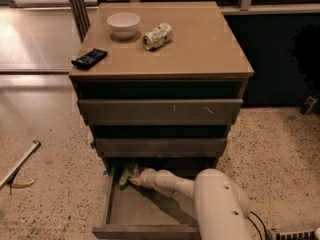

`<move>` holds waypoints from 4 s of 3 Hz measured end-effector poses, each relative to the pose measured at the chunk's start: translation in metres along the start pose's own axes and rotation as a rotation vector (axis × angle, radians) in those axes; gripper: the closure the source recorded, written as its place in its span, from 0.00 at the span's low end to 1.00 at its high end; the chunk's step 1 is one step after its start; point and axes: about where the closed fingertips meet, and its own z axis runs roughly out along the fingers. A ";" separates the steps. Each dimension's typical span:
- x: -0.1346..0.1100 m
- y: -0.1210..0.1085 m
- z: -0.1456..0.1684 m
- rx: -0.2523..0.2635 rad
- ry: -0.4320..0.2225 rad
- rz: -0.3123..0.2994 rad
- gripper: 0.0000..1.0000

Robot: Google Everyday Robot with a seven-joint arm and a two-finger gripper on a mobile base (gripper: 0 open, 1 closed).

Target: Pick green rice chip bag from bottom drawer and place on counter

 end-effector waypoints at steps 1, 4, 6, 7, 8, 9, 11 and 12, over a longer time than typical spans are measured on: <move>0.005 -0.001 -0.043 0.022 0.008 -0.022 1.00; 0.044 0.006 -0.152 -0.136 0.214 -0.133 1.00; 0.072 -0.012 -0.218 -0.286 0.376 -0.218 1.00; 0.077 -0.024 -0.250 -0.366 0.447 -0.259 1.00; 0.075 -0.036 -0.287 -0.431 0.510 -0.292 1.00; 0.061 -0.044 -0.327 -0.456 0.580 -0.312 1.00; 0.050 -0.048 -0.343 -0.462 0.616 -0.364 1.00; 0.031 -0.060 -0.382 -0.411 0.690 -0.415 1.00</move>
Offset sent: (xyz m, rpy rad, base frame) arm -0.0859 -0.0972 0.0522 -0.1020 0.0200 0.0704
